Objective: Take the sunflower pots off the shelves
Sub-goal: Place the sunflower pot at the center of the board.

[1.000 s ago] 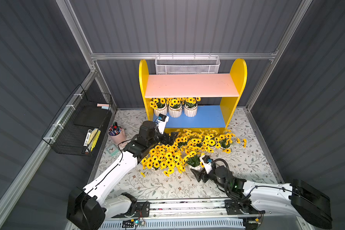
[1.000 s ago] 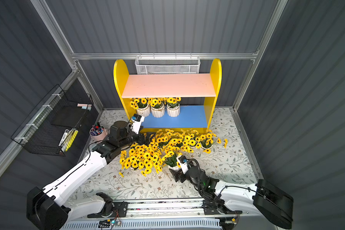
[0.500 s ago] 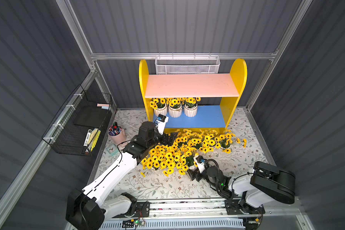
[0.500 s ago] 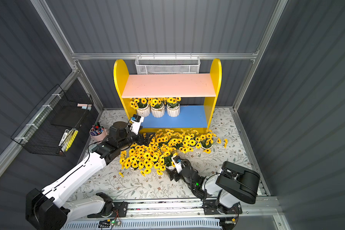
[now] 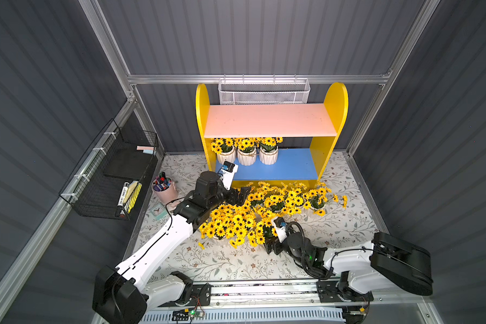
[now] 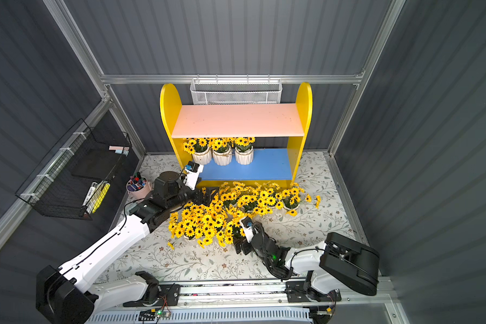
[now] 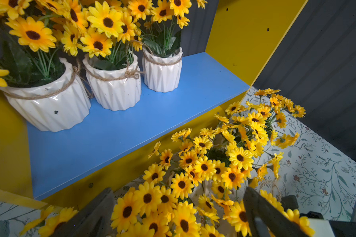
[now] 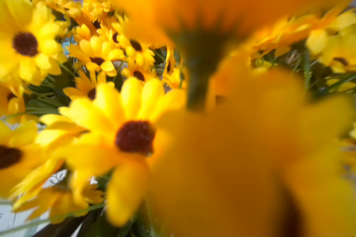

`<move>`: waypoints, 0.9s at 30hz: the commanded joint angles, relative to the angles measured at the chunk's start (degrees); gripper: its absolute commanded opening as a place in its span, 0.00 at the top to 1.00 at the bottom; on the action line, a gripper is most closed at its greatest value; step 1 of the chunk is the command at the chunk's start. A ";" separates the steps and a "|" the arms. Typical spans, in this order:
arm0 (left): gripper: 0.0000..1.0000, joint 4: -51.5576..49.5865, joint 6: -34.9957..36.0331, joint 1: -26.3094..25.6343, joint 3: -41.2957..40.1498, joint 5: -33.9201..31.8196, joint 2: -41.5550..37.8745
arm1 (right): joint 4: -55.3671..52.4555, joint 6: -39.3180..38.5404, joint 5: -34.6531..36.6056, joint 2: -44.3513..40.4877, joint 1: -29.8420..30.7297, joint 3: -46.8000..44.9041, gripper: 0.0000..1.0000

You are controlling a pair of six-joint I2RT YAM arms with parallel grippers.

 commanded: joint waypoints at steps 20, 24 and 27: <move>0.01 -3.51 2.63 -4.33 8.63 -0.24 4.94 | -63.75 7.38 8.99 -37.35 0.00 13.80 0.01; 0.01 -2.31 -0.02 -6.38 10.65 -3.00 9.22 | -66.17 7.23 14.27 -37.26 -3.68 18.24 0.01; 0.01 2.55 -1.60 -8.17 10.57 -6.25 12.60 | -64.36 6.40 11.67 -36.96 -10.60 19.00 0.01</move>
